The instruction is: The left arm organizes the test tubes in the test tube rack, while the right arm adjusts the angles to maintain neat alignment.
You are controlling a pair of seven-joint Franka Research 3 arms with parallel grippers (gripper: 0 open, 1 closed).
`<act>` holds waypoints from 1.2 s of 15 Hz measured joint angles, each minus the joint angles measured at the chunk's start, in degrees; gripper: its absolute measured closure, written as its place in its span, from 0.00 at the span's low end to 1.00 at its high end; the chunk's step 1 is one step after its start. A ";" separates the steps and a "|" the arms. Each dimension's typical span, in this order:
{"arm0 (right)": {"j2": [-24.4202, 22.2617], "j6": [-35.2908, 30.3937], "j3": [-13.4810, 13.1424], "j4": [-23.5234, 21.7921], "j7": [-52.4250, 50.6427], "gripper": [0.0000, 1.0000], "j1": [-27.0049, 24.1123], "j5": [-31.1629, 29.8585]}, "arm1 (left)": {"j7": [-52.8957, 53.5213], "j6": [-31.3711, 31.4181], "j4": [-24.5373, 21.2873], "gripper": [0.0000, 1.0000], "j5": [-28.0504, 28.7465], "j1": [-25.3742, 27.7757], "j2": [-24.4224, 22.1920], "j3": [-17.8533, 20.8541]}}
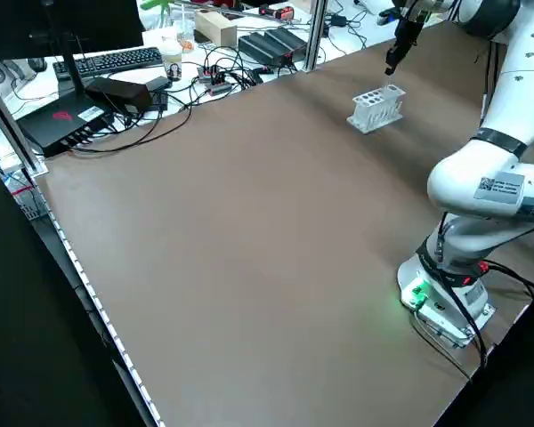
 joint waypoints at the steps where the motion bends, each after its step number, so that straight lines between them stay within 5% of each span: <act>1: 0.00 0.00 0.00 0.00 0.00 0.00 0.00 0.00 | 0.00 -0.20 0.04 0.82 0.00 0.02 -0.17 0.01; 18: 0.00 0.00 -0.01 0.00 0.00 0.00 0.00 0.00 | 0.30 -0.84 0.20 0.82 0.00 0.07 -3.48 1.23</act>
